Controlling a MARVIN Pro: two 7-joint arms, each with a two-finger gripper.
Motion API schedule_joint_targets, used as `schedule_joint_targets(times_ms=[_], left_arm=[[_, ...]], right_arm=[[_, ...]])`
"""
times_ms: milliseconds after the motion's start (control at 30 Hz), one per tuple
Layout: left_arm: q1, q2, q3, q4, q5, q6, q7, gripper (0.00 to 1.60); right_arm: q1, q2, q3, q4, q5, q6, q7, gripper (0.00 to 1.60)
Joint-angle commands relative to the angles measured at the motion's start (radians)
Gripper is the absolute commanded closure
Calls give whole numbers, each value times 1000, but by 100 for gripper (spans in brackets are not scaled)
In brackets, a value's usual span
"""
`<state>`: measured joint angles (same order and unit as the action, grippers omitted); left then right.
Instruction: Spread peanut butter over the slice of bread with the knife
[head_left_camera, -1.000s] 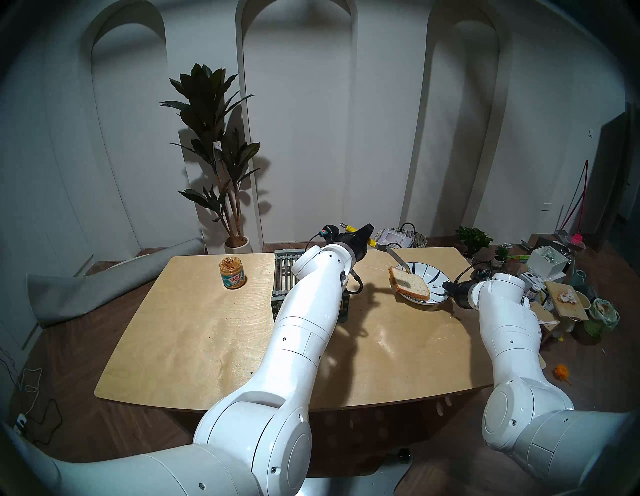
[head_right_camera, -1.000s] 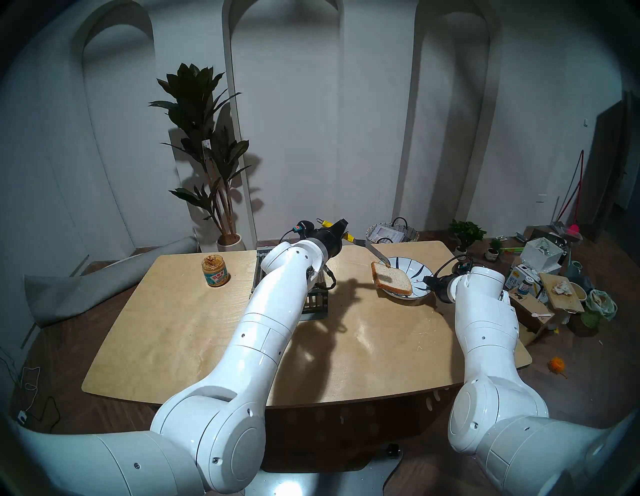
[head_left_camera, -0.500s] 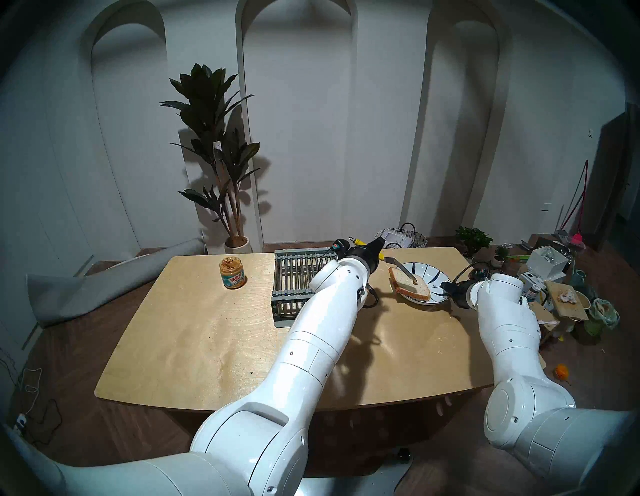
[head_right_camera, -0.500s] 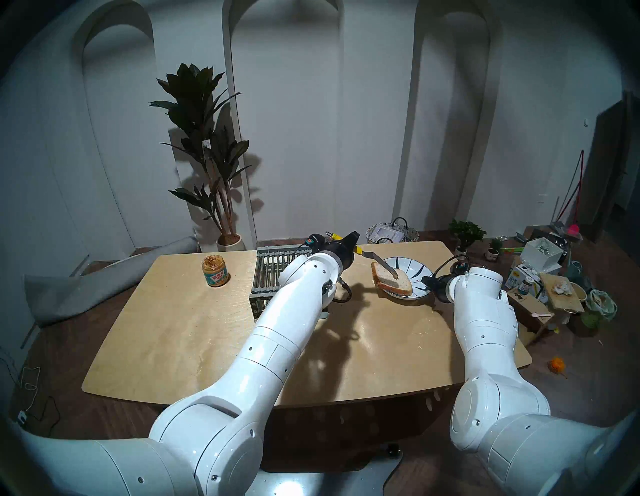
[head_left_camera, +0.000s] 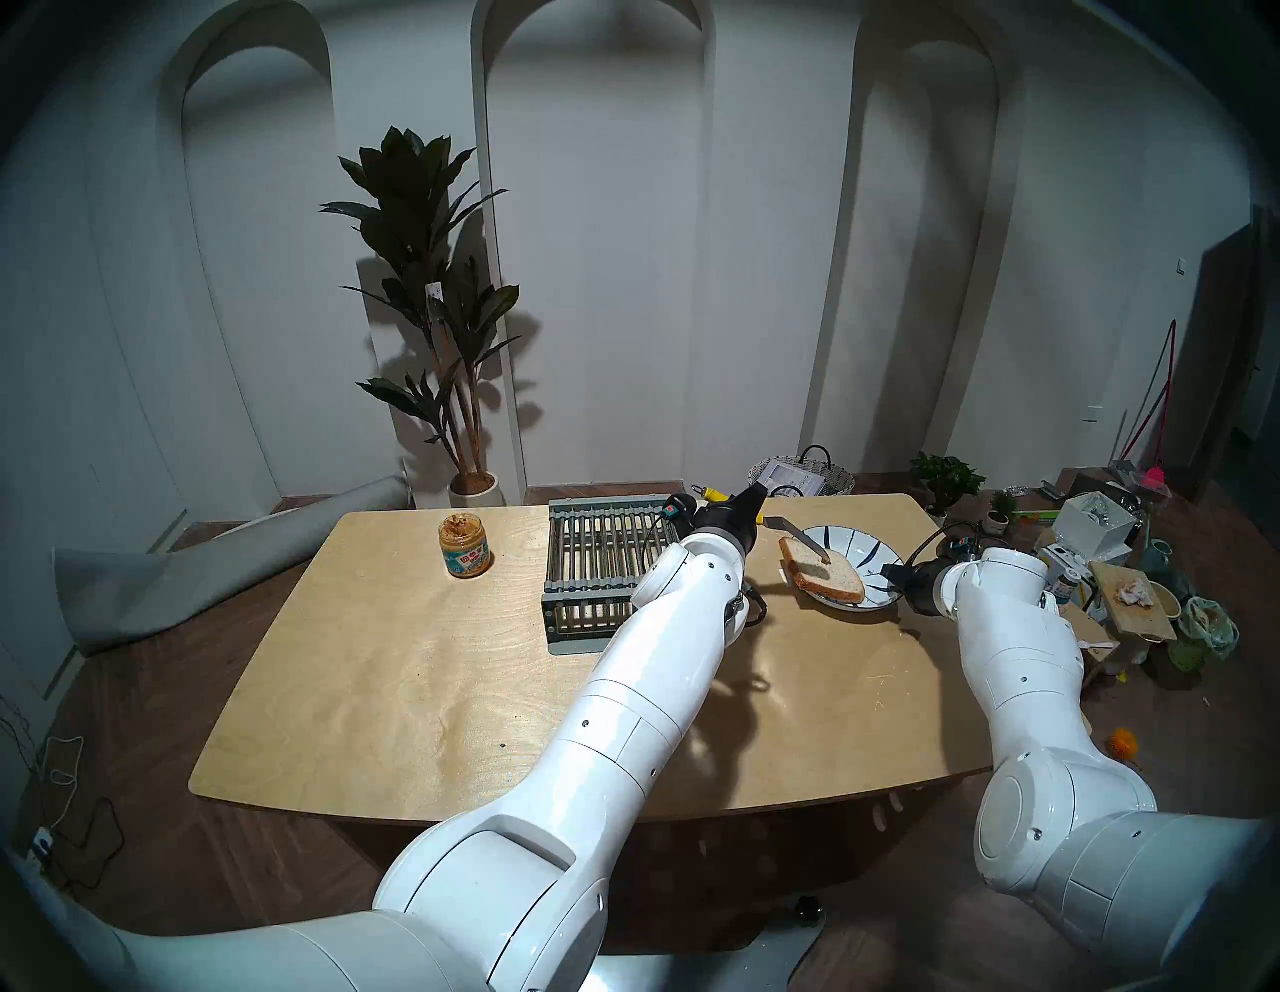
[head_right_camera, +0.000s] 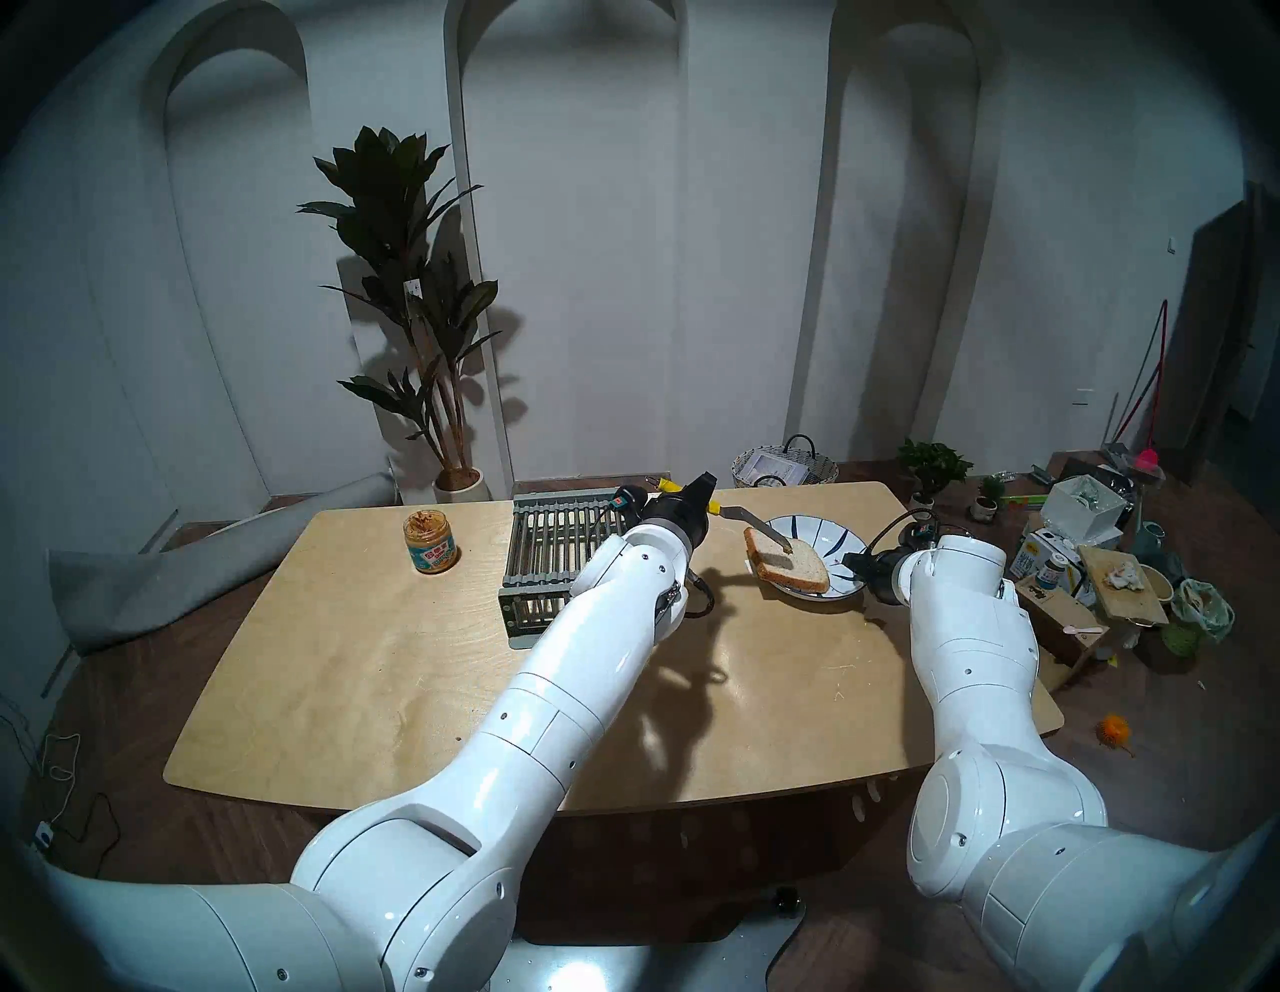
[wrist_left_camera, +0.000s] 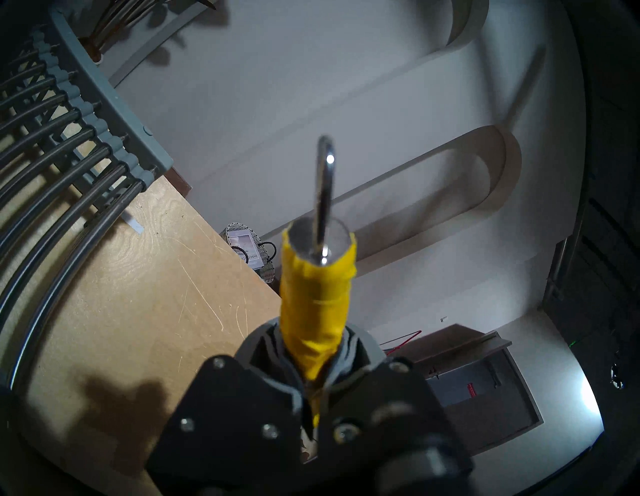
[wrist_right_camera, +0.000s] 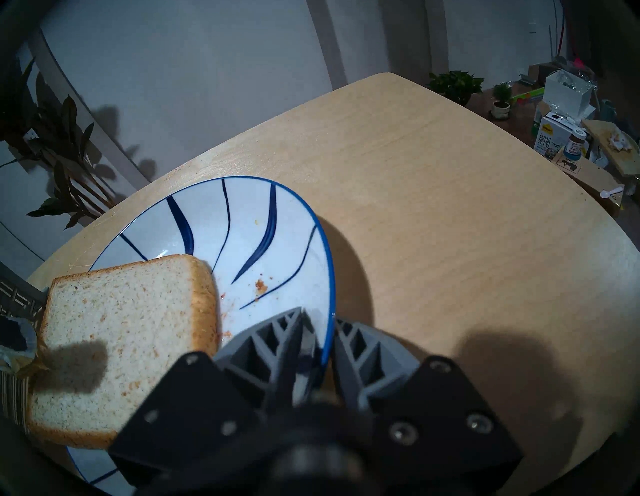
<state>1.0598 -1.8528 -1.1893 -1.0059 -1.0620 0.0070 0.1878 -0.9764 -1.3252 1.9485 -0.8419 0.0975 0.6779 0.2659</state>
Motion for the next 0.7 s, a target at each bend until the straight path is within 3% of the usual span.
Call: schedule_joint_targets(times_ms=[0,367,567,667], left_arm=[[-36,-21,38,17,-31,-40,-4,160],[-36,-23,54,23,-48,-105,-8,160],[-56,-40,63,75,-39,-127,-7,160],[-70,-47,62,108,-45,-138,-15,160]], right_arm=[[7,15,4,6,-2,-4,0,97],[16,21,2,22,-11,-13,9,100],[15,19,2,14,-14,-15,14,104],[16,17,0,13,-17,-17,11,115]])
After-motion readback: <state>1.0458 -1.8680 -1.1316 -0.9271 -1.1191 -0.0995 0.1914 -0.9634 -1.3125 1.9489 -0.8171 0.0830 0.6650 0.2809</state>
